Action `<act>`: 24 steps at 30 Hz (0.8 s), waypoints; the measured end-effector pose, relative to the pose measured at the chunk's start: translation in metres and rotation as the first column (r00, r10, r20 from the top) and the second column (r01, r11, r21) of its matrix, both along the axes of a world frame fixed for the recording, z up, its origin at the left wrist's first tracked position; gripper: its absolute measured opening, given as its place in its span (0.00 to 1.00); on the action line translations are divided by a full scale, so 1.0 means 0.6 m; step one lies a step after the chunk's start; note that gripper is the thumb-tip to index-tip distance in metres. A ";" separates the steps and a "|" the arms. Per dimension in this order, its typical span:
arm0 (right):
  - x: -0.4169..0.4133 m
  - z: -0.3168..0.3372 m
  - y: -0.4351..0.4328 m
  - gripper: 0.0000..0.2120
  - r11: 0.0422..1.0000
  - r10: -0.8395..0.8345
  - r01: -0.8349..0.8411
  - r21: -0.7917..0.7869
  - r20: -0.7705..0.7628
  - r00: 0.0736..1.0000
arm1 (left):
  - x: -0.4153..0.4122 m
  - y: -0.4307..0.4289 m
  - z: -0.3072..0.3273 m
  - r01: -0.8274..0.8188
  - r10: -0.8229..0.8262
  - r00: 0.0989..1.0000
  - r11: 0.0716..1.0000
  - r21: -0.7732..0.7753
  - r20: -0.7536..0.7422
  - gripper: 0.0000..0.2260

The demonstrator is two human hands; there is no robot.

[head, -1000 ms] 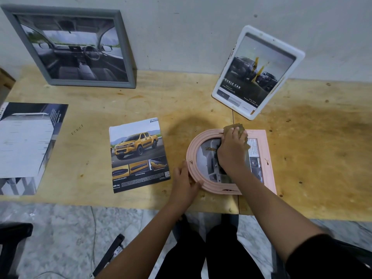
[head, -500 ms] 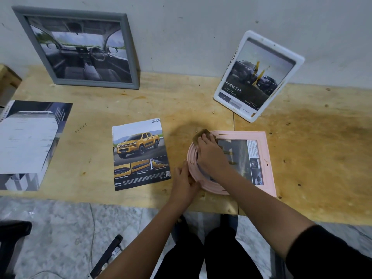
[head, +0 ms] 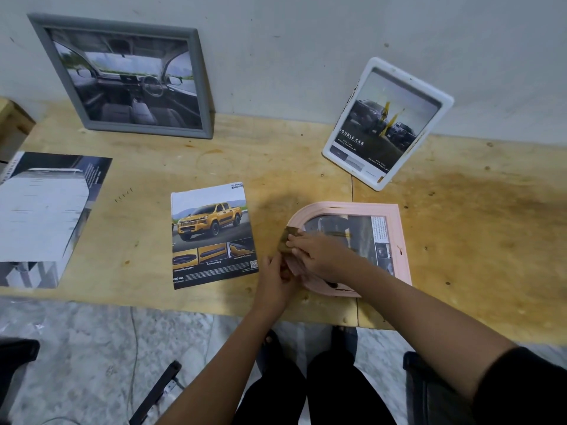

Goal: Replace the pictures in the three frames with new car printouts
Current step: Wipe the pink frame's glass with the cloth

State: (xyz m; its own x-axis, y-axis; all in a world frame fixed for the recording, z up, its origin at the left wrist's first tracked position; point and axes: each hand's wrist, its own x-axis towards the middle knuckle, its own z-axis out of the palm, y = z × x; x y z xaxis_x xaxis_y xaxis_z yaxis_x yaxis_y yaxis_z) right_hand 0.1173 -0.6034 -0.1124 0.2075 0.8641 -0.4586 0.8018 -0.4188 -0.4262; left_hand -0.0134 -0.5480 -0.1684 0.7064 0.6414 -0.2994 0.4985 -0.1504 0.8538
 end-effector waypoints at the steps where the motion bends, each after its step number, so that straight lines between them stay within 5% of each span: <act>1: 0.002 0.001 -0.004 0.18 1.000 0.012 -0.012 -0.008 -0.009 1.000 | -0.002 0.000 0.001 -0.003 0.003 1.000 1.000 0.010 -0.009 0.16; 4: 0.004 -0.003 -0.014 0.17 0.999 0.045 -0.046 -0.014 -0.029 0.999 | -0.007 0.001 0.002 -0.012 0.013 1.000 1.000 0.007 -0.017 0.14; 9: -0.007 -0.009 -0.015 0.15 0.998 0.060 -0.060 -0.001 0.003 0.998 | 0.007 0.078 0.033 0.103 -0.151 0.974 0.960 -0.261 -0.172 0.15; 24: -0.051 -0.030 -0.062 0.17 0.978 0.096 -0.127 0.167 0.183 0.978 | 0.084 0.099 0.042 0.019 -0.021 0.982 1.000 -0.015 -0.188 0.14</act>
State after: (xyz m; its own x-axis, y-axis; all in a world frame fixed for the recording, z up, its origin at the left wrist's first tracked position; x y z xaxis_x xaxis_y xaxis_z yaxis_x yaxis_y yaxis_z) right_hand 0.0869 -0.6409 -0.1306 0.1682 0.9503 -0.2618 0.9071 -0.2532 -0.3361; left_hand 0.0370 -0.4888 -0.1430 0.6492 0.6226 -0.4369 0.6476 -0.1512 0.7468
